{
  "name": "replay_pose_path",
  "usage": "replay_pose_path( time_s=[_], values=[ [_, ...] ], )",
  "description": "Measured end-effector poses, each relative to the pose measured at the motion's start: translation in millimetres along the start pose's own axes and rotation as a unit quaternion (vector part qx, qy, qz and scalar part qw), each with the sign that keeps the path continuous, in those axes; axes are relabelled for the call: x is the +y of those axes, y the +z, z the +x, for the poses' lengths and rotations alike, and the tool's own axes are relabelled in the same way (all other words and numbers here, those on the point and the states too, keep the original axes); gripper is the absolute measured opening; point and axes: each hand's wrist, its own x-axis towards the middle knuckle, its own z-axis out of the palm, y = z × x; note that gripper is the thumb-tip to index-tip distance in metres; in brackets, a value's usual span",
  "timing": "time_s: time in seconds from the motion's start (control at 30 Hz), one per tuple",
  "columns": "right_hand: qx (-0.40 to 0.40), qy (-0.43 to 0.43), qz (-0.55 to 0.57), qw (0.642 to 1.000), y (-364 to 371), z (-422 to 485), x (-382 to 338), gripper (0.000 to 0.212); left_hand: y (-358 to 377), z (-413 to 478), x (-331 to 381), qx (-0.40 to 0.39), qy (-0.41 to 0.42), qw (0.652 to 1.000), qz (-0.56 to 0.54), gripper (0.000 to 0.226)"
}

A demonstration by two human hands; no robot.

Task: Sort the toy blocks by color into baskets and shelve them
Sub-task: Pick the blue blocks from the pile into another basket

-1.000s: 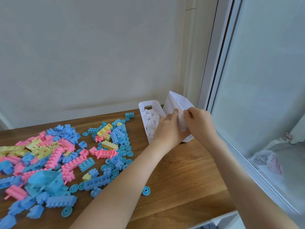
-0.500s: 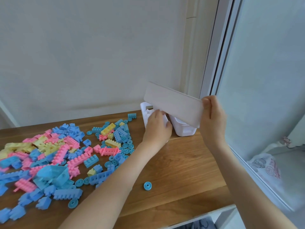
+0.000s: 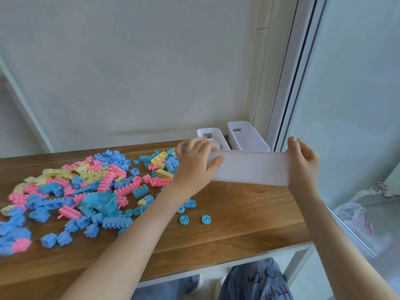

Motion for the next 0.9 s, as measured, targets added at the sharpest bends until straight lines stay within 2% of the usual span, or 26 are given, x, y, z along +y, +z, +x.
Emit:
replay_pose_path(
  time_s=[0.1, 0.17, 0.43, 0.67, 0.9],
  values=[
    [-0.04, -0.025, -0.117, 0.992, -11.4, -4.6, 12.5, 0.044, 1.6, -14.5, 7.8, -0.112, -0.002, 0.994, -0.012, 0.029],
    [-0.055, -0.028, -0.177, 0.982, -21.0, -8.4, 27.3, 0.043, 7.6, -24.7, 13.8, -0.139, -0.011, 0.99, -0.012, 0.025],
    [-0.093, -0.016, -0.307, 0.947, -29.3, -11.6, 54.2, 0.039, 29.8, -29.2, 28.0, -0.186, -0.038, 0.981, -0.041, 0.021],
    [-0.124, -0.01, -0.336, 0.934, -28.4, -8.7, 58.4, 0.042, 29.7, -36.7, 26.6, -0.191, -0.067, 0.975, -0.089, 0.022],
    [-0.13, -0.006, -0.384, 0.914, -25.5, -7.7, 52.0, 0.042, 28.1, -35.5, 28.6, -0.196, -0.05, 0.978, -0.055, 0.029]
  ],
)
